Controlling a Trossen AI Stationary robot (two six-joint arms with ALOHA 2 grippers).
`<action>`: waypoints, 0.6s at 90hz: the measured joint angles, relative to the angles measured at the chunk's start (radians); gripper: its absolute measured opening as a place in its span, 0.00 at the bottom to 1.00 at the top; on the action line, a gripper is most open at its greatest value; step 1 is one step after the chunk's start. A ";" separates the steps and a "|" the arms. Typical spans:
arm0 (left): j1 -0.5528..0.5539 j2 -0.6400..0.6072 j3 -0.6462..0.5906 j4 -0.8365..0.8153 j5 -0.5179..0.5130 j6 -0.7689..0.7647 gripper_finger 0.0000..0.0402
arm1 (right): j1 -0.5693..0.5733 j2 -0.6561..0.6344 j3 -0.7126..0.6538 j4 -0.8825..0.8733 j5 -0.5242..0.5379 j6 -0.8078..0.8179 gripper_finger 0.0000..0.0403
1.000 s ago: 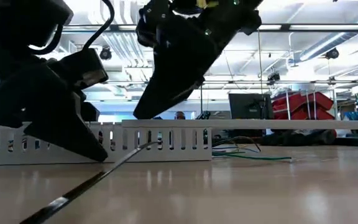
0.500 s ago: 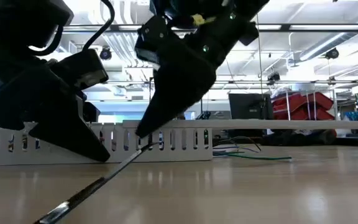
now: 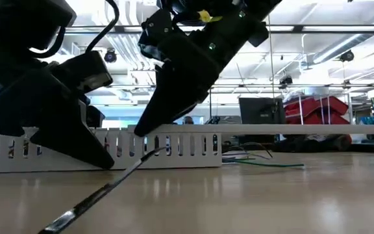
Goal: Ziptie cables
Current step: Close the cable duct
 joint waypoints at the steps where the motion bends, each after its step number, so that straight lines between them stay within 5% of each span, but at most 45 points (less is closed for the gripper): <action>1: 0.000 0.000 0.000 0.001 -0.004 0.000 0.58 | 0.000 0.000 0.000 0.002 -0.001 0.000 0.59; 54: 0.000 0.000 -0.001 0.014 -0.044 0.027 0.54 | -0.003 0.072 0.038 0.098 -0.041 0.004 0.58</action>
